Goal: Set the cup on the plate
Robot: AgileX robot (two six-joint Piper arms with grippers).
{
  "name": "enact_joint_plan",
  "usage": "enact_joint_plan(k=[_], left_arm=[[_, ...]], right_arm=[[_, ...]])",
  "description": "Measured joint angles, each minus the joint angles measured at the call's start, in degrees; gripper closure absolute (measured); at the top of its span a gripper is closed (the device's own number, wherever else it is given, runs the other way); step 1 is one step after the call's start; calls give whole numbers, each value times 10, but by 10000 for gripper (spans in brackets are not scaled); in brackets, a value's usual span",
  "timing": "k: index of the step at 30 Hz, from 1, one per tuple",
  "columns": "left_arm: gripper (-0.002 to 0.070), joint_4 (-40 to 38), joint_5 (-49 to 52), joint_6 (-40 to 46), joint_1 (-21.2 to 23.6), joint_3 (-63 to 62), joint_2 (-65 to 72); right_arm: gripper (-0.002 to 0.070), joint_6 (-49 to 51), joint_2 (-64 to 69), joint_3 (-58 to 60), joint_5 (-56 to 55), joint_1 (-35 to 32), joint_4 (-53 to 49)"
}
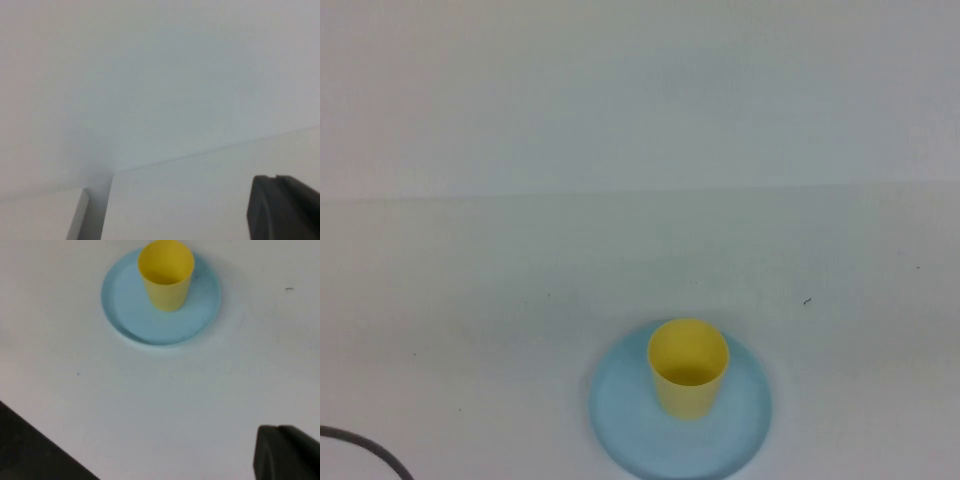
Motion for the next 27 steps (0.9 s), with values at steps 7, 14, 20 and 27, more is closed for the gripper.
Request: enact_joint_plan(k=[7, 14, 20, 27], left_arm=[[675, -2, -30, -26, 0, 66, -57], [675, 0, -76, -26, 0, 182, -184], [675, 4, -110, -31, 0, 224, -214], [675, 5, -120, -29, 0, 224, -214]], right_arm=[[675, 43, -247, 51, 10, 0, -2], [675, 102, -389, 74, -140, 0, -42], [675, 104, -360, 216, -349, -75, -63], [675, 105, -326, 389, -544, -262, -68]])
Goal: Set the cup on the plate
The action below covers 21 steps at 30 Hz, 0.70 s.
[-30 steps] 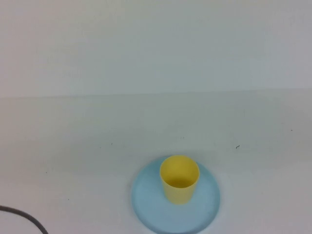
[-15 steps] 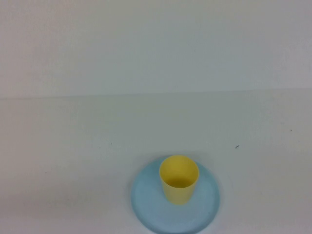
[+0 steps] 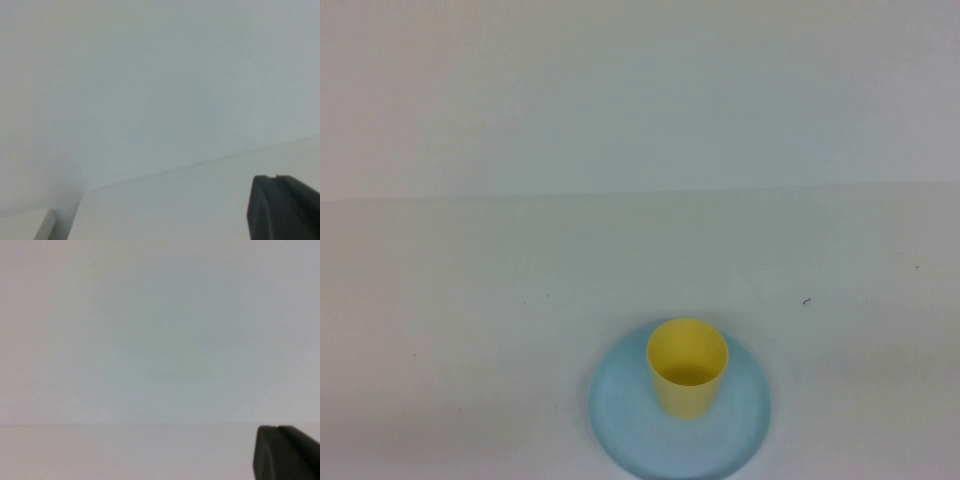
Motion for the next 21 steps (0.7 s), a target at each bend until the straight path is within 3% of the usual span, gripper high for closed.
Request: enact_joint_plan(k=[5, 12, 14, 18, 21], left_arm=[[675, 3, -2, 0, 0, 0, 0], [675, 1, 16, 13, 0, 0, 0], [675, -56, 25, 60, 0, 0, 0], [675, -248, 34, 265, 0, 0, 0], [675, -288, 35, 322, 0, 0, 0]], right_arm=[[675, 0, 0, 76, -13, -116, 0], [675, 0, -1, 134, 6, -180, -16], [675, 0, -10, 151, 9, -184, -26], [675, 0, -39, 185, 22, -187, -42], [675, 0, -67, 201, 46, -187, -50]])
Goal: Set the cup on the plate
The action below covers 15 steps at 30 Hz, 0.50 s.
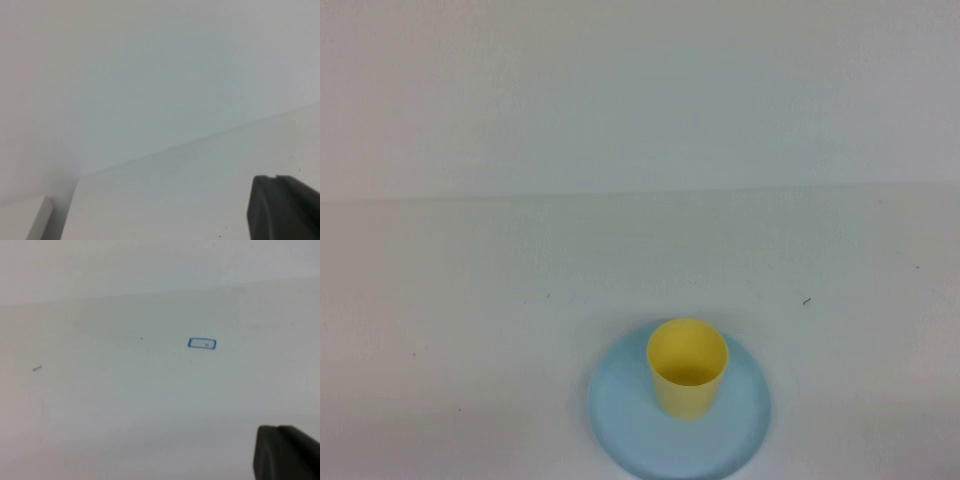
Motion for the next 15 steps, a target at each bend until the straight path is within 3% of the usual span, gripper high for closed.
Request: enact_joint_plan(k=[7, 15], left_arm=[[675, 1, 17, 1, 0, 0, 0], [675, 1, 179, -45, 0, 0, 0]], right_arm=[[676, 0, -9, 2, 39, 0, -2], [676, -13, -9, 2, 40, 0, 14]])
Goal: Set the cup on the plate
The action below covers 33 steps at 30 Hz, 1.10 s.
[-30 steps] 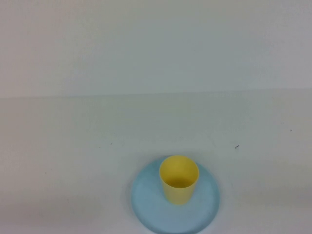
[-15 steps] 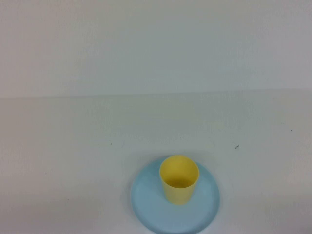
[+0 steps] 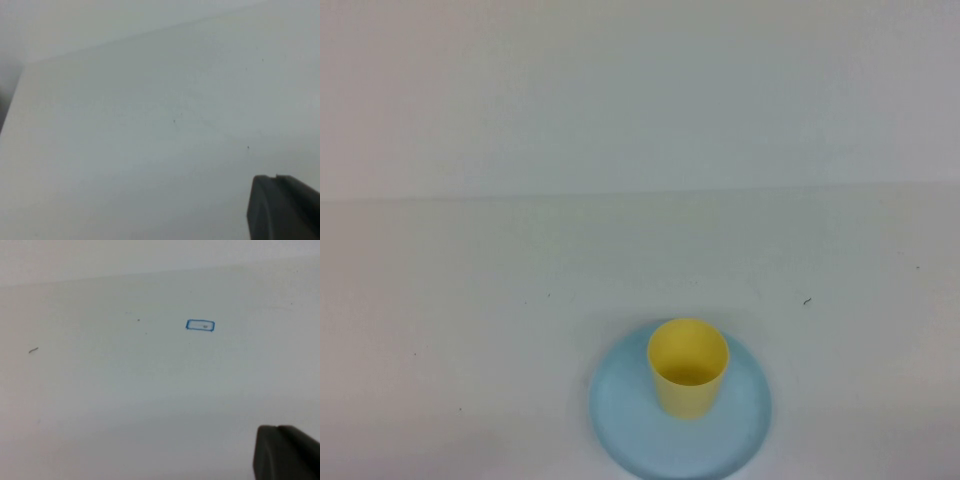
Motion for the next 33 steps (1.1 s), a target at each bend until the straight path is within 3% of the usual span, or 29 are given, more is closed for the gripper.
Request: enact_joint_plan(k=[5, 8, 33], left_arm=[[675, 0, 7, -2, 0, 0, 0], [675, 0, 7, -6, 0, 0, 0], [675, -4, 9, -6, 21, 0, 0]], right_arm=[[676, -132, 0, 0, -6, 0, 83], [676, -163, 0, 0, -6, 0, 116], [676, -188, 0, 0, -7, 0, 127]])
